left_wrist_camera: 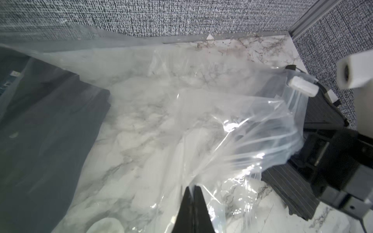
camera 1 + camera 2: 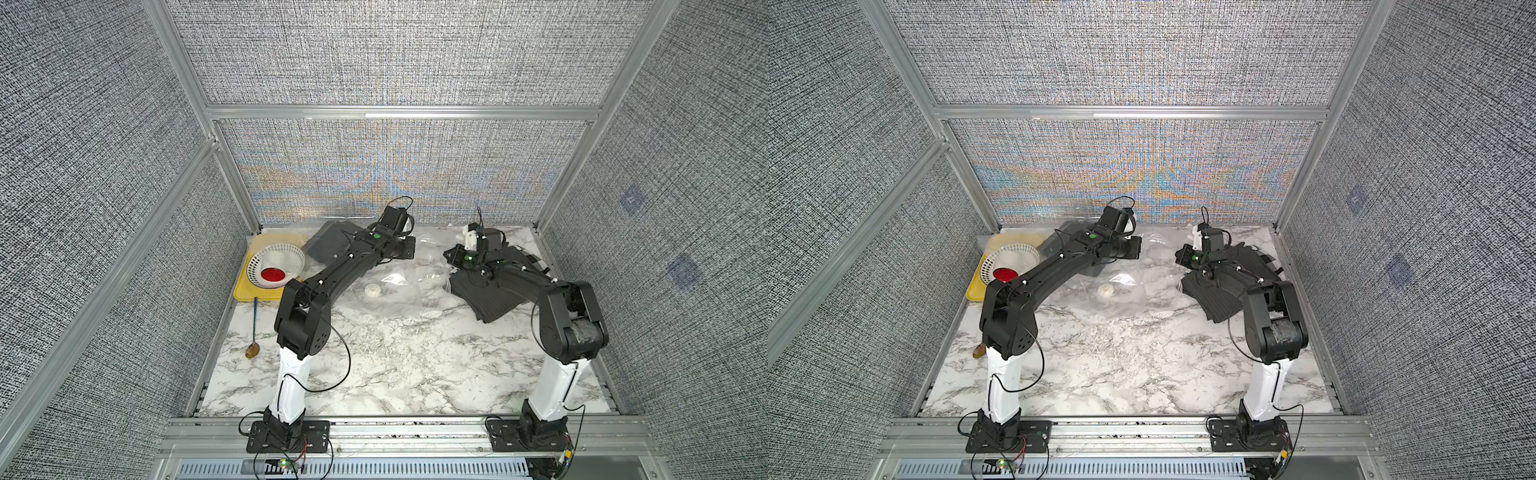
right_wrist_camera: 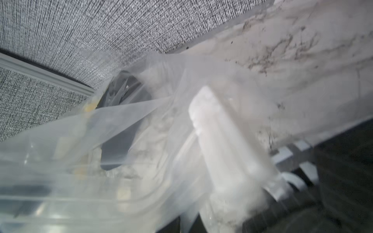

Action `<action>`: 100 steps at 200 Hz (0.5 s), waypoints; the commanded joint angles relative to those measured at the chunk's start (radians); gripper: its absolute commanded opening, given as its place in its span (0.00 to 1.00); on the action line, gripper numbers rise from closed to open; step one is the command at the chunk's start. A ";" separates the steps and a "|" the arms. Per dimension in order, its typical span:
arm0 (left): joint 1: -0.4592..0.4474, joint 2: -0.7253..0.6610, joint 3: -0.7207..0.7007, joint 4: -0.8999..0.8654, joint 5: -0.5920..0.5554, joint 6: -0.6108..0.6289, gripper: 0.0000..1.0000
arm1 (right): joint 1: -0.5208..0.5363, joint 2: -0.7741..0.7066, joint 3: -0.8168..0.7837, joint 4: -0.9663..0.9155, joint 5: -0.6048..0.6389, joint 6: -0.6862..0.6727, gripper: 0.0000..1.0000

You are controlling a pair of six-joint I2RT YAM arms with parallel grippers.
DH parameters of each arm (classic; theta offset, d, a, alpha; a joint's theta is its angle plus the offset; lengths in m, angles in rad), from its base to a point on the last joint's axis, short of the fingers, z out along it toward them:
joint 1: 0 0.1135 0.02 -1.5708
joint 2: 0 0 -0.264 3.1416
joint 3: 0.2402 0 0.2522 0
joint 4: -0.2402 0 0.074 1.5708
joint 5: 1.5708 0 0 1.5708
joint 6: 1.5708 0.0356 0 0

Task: Place the folded shirt into the vacuum bag
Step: Adjust the vacuum bag at the center of the board.

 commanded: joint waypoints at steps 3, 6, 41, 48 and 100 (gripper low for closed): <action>0.021 0.045 0.045 -0.002 -0.079 0.013 0.00 | -0.015 0.098 0.109 -0.011 -0.036 0.008 0.01; 0.025 0.051 0.051 -0.004 -0.080 0.016 0.00 | -0.016 0.114 0.124 -0.010 -0.044 0.012 0.01; 0.043 0.145 0.142 -0.031 -0.121 0.064 0.00 | -0.001 0.279 0.299 0.002 -0.128 0.054 0.01; 0.048 0.162 0.167 -0.040 -0.124 0.074 0.00 | 0.007 0.310 0.332 -0.001 -0.135 0.060 0.01; 0.072 0.266 0.315 -0.097 -0.146 0.150 0.00 | 0.038 0.511 0.560 -0.050 -0.177 0.080 0.01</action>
